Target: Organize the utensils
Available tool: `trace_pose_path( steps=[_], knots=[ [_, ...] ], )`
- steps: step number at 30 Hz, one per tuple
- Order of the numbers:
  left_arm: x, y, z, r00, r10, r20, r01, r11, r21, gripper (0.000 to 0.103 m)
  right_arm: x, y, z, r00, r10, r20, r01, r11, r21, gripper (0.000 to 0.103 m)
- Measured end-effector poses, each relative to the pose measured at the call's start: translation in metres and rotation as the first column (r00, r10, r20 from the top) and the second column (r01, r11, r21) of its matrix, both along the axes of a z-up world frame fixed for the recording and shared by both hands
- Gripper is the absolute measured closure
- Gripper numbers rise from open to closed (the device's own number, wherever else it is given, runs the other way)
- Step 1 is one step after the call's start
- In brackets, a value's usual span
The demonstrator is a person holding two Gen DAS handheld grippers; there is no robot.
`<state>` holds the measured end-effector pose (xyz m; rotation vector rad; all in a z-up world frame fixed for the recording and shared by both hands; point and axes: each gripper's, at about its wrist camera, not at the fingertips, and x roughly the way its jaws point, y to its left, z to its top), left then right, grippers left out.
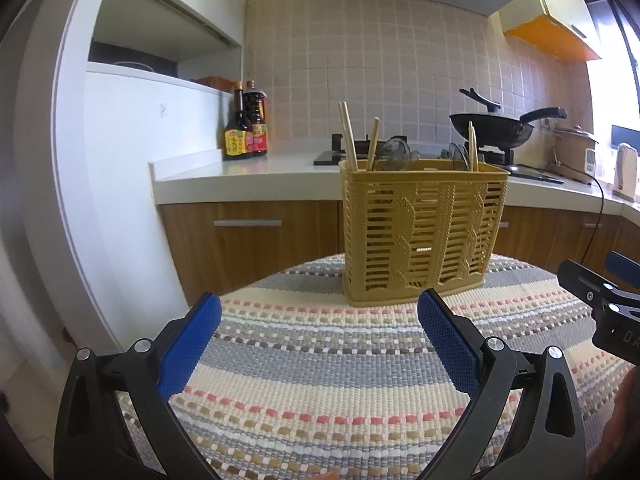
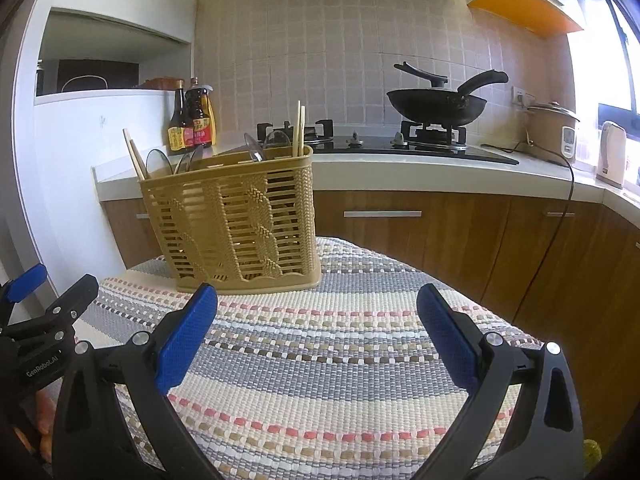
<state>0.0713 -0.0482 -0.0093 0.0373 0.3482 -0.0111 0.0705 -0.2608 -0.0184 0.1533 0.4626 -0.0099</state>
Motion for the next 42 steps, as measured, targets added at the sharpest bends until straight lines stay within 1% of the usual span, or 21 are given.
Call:
trace_pose_path(
  steps=[7,15,23,34,42],
  knots=[
    [0.0029,0.0005,-0.0014,1.0,0.0,-0.019,0.0,1.0,-0.008,0.008,-0.0001,0.0015,-0.001,1.0,0.003,-0.003,-0.003,1.0,-0.008,0.008],
    [0.0046,-0.0018,-0.0025,1.0,-0.004,-0.029,0.003,1.0,-0.007,0.008,0.0012,-0.0009,-0.0016,1.0,0.004,-0.009,-0.003,1.0,0.007,0.008],
    [0.0065,-0.002,-0.0033,0.999,-0.008,-0.038,0.008,1.0,-0.009,0.008,0.0002,0.0052,-0.0015,1.0,0.004,-0.007,-0.004,1.0,-0.02,0.008],
    [0.0085,-0.0014,-0.0059,0.998,-0.001,-0.058,0.0,1.0,-0.016,0.008,0.0019,0.0007,-0.0023,1.0,-0.006,-0.02,0.006,1.0,-0.003,0.008],
    [0.0087,-0.0019,-0.0061,0.998,-0.006,-0.056,0.005,1.0,-0.015,0.008,0.003,0.0037,-0.0031,1.0,-0.006,-0.024,0.005,1.0,-0.016,0.008]
  ],
)
